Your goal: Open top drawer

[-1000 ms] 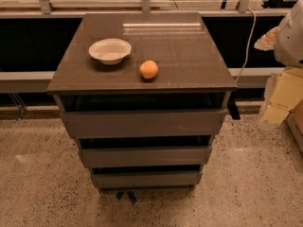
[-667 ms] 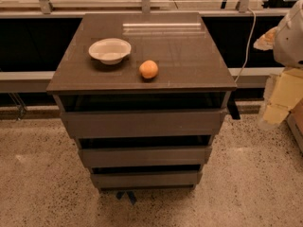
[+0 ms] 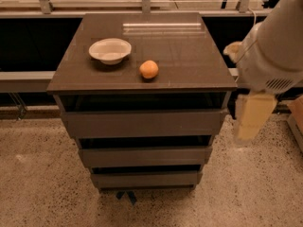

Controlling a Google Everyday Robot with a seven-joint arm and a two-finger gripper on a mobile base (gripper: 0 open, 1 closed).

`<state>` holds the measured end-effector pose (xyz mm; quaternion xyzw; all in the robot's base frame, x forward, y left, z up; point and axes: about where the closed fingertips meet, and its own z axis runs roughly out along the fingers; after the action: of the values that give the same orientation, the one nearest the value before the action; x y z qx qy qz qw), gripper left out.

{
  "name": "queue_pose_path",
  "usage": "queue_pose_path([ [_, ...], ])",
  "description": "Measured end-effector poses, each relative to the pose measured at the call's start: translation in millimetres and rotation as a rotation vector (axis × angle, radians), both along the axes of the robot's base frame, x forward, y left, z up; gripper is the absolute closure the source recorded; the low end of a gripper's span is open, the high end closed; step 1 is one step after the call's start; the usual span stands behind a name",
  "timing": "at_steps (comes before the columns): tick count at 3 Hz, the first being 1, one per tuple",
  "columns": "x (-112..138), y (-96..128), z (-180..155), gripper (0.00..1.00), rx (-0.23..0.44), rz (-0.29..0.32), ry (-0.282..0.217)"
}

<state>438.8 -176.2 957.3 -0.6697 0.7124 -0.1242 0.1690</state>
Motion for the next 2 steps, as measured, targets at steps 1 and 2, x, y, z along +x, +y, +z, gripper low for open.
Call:
queue_pose_path([
  [1,-8.6,30.1,-57.0,0.00,0.019,0.060,-0.003],
  [2,-8.0,33.8,-87.3,0.00,0.019,0.071,-0.005],
])
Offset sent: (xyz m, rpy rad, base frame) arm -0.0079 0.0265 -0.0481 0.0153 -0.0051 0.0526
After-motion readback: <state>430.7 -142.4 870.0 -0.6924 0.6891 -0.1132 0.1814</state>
